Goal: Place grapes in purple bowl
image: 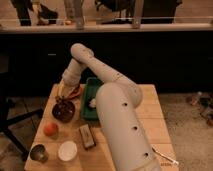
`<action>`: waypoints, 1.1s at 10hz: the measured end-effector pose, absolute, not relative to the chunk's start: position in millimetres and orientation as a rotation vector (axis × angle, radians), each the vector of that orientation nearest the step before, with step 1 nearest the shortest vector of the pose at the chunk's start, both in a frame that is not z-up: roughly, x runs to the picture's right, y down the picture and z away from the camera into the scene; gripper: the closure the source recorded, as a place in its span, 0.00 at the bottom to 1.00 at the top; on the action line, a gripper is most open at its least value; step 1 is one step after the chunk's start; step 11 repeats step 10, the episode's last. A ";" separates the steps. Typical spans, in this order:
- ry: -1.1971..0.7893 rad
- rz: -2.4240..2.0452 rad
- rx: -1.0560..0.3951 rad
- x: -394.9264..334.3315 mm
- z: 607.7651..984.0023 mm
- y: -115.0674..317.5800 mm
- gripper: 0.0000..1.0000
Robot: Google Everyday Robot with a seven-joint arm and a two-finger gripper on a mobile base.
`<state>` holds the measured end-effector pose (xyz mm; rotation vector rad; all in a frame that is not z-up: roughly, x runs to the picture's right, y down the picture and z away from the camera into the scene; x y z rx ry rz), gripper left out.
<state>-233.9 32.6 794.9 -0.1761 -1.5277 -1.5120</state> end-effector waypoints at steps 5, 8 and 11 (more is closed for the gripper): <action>-1.529 -1.513 -0.176 -234.9 794.7 33.0 0.22; -1.529 -1.513 -0.176 -235.1 794.7 32.9 0.20; -1.529 -1.513 -0.176 -235.1 794.7 32.9 0.20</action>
